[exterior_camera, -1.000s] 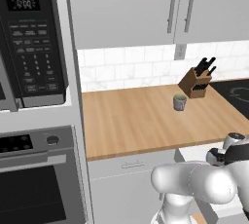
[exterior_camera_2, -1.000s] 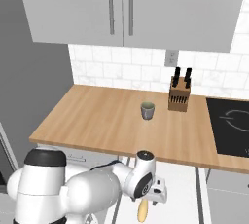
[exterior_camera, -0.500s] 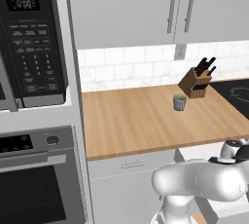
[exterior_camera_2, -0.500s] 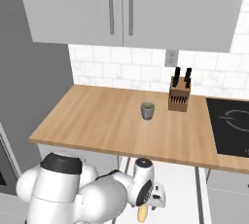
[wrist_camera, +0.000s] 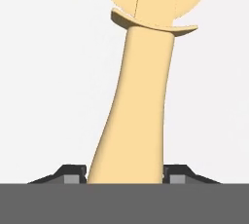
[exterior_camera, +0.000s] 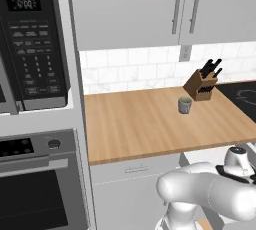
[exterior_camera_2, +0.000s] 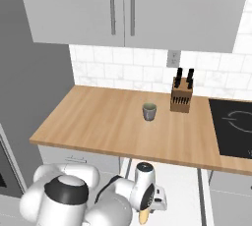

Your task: Pick the pizza cutter from the drawer and place it on the counter.

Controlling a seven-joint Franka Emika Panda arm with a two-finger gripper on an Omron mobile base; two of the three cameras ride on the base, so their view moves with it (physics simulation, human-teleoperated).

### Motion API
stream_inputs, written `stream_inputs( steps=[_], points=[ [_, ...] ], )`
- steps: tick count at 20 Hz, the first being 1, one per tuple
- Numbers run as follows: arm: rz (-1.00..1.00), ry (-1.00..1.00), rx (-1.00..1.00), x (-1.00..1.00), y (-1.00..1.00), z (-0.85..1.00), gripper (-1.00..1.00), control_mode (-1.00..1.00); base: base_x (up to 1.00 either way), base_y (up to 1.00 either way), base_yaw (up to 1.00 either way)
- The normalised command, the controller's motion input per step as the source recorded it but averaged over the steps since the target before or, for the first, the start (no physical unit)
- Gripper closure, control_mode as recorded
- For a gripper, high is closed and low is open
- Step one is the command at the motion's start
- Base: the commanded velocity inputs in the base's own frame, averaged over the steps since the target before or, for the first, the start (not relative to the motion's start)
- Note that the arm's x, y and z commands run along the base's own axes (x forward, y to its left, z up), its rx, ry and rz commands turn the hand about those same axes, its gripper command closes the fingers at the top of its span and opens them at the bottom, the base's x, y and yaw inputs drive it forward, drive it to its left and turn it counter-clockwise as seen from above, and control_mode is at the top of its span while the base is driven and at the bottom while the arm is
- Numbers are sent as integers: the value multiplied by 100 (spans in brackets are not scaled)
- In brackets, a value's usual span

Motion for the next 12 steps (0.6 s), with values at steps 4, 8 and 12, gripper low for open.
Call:
stream_inputs(
  steps=[4, 8, 12],
  points=[
    [2, 0, 0, 0, 0, -3, 100, -100, 0, 0, 0],
    [0, 0, 1, 0, -4, 2, 100, -100, 0, 0, 0],
    [-4, -1, 3, -7, -14, 82, 100, -100, 0, 0, 0]
  ],
)
